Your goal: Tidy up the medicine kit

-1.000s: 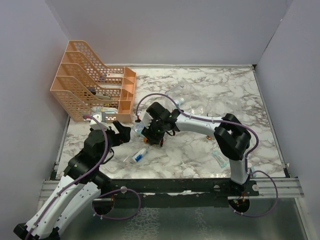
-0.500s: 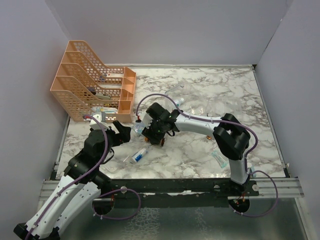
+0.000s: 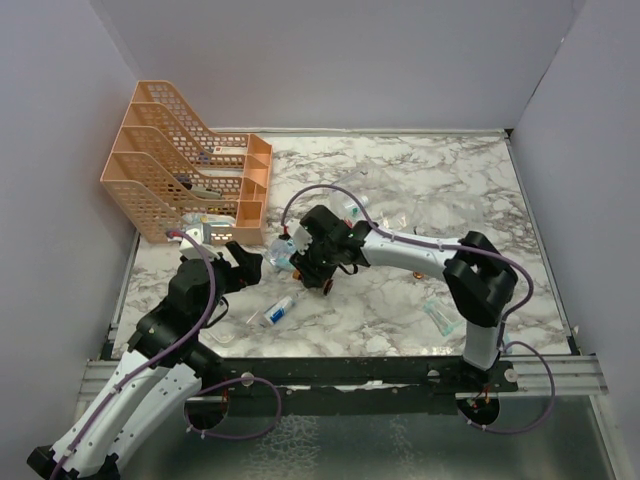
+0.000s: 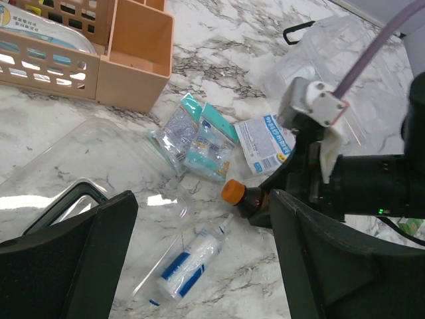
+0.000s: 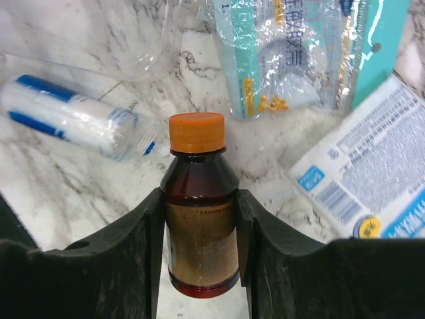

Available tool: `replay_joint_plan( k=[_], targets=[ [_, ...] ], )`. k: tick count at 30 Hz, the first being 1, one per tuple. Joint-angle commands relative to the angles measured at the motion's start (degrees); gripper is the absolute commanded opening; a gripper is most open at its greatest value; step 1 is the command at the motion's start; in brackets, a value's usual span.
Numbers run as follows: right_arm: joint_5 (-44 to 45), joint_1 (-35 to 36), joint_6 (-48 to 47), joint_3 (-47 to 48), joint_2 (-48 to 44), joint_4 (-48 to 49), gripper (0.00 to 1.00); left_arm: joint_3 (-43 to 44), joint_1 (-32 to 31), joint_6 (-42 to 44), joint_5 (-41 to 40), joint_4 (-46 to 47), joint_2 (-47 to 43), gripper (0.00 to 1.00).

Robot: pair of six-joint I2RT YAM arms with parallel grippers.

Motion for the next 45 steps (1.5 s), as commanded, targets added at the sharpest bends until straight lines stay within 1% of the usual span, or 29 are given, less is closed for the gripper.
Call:
replay_joint_plan(
  k=[1, 5, 8, 11, 13, 16, 19, 21, 24, 28, 32, 34, 36, 37, 38, 39, 41, 42, 45],
  targets=[
    [2.9, 0.4, 9.2, -4.4, -10.4, 7.9, 0.33, -0.2, -0.1, -0.1, 1.2, 1.0, 0.1, 0.84],
    [6.4, 0.4, 16.6, -10.0, -17.0, 12.5, 0.31, -0.2, -0.1, 0.0, 2.1, 1.3, 0.2, 0.85],
    [11.1, 0.4, 23.8, -13.4, -22.0, 15.2, 0.31, -0.3, -0.1, 0.2, 3.3, 1.8, 0.2, 0.87],
    [15.9, 0.4, 32.1, -16.9, -27.1, 18.6, 0.30, -0.5, -0.1, 1.1, 7.0, 3.5, -0.1, 0.88],
    [19.0, 0.4, 37.6, -18.9, -30.4, 20.5, 0.30, -1.2, -0.1, 1.9, 11.9, 6.3, -0.7, 0.88],
    [24.0, 0.3, 47.2, -21.2, -34.2, 22.4, 0.30, -2.8, -0.1, 3.0, 21.5, 12.0, -1.8, 0.88],
    [28.1, 0.4, 58.4, -23.7, -37.2, 23.0, 0.30, -4.4, -0.1, 2.7, 30.5, 17.9, -2.4, 0.88],
    [28.1, 0.3, 63.4, -26.5, -38.6, 27.3, 0.30, -5.1, -0.1, 1.4, 34.4, 21.7, -1.4, 0.88],
    [27.1, 0.4, 69.9, -28.9, -39.5, 30.9, 0.30, -5.1, -0.1, -2.5, 39.0, 27.1, 2.1, 0.89],
    [23.3, 0.4, 74.6, -30.5, -39.1, 35.2, 0.30, -5.0, -0.1, -8.5, 42.0, 33.6, 10.2, 0.89],
    [21.7, 0.4, 75.7, -31.1, -38.6, 38.4, 0.30, -4.2, -0.1, -12.4, 45.2, 37.7, 16.9, 0.84],
    [21.6, 0.4, 75.0, -30.8, -38.5, 39.0, 0.30, -4.7, -0.1, -13.1, 44.1, 38.7, 17.7, 0.82],
    [20.3, 0.4, 73.7, -30.5, -38.5, 39.8, 0.30, -5.2, -0.1, -13.2, 42.6, 39.4, 17.9, 0.78],
    [19.7, 0.4, 73.7, -30.3, -38.5, 39.6, 0.30, -5.4, -0.1, -13.3, 42.4, 40.1, 18.1, 0.74],
    [19.0, 0.3, 73.6, -30.2, -38.5, 39.6, 0.30, -5.5, -0.1, -13.6, 42.8, 40.9, 18.4, 0.67],
    [18.1, 0.4, 73.5, -30.3, -38.5, 39.6, 0.30, -5.7, -0.1, -13.6, 43.4, 41.9, 18.8, 0.57],
    [16.7, 0.3, 73.9, -30.5, -38.3, 39.4, 0.31, -5.7, -0.1, -12.7, 44.2, 42.3, 19.3, 0.46],
    [16.0, 0.3, 74.0, -30.6, -38.3, 39.5, 0.32, -5.6, -0.1, -12.0, 44.2, 42.0, 19.3, 0.43],
    [14.3, 0.4, 74.3, -31.1, -38.5, 40.0, 0.34, -5.4, -0.1, -9.8, 44.2, 40.6, 19.1, 0.41]
  ],
)
